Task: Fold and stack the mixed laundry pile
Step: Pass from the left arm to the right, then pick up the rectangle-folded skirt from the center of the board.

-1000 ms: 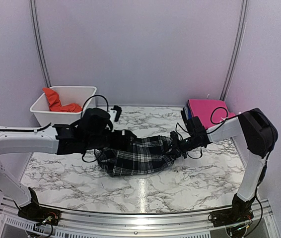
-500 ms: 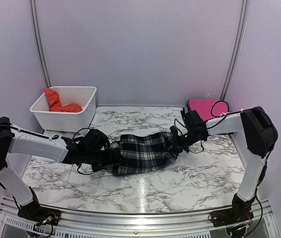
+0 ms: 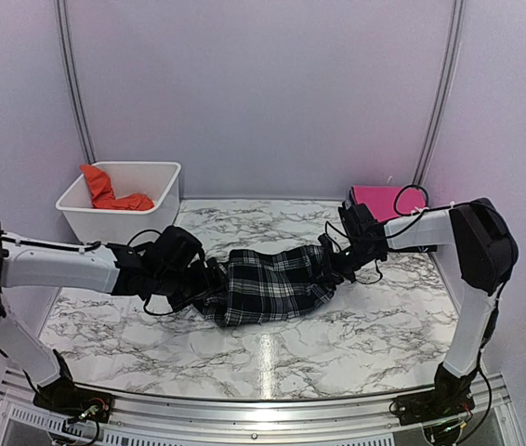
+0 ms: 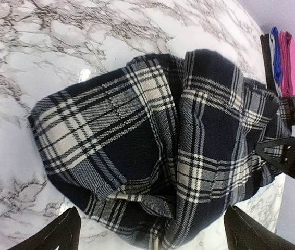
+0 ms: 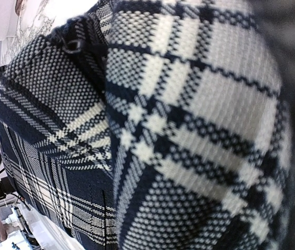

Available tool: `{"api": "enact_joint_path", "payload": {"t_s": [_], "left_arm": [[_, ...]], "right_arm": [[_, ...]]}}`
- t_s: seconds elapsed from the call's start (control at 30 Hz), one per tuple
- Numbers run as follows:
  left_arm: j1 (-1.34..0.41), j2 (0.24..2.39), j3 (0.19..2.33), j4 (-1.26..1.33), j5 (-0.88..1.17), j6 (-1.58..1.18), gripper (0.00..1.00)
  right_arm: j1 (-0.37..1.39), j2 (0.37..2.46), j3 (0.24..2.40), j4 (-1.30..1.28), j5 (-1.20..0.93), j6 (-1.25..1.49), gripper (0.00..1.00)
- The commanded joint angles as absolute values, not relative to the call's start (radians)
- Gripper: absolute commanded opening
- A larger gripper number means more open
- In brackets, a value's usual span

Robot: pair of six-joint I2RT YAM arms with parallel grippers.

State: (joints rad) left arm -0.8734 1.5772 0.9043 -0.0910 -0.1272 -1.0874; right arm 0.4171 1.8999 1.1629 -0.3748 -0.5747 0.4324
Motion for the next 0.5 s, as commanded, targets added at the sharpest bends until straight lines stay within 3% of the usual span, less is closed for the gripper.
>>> {"api": "enact_joint_path", "payload": {"t_s": [0.0,0.27,0.47], "left_arm": [[-0.876,1.481,0.884,-0.260,-0.170,-1.222,0.99],[-0.927,1.512,0.727,0.168,-0.095,-1.282,0.99],[-0.961,1.559,0.694,0.247,-0.195,-1.349,0.99]], "right_arm": [[0.423,1.901,1.174,-0.393,-0.547,0.413,0.00],[0.423,1.903,1.183,-0.394,-0.557,0.416,0.00],[0.423,1.905,1.177,-0.394,-0.558,0.412,0.00]]}}
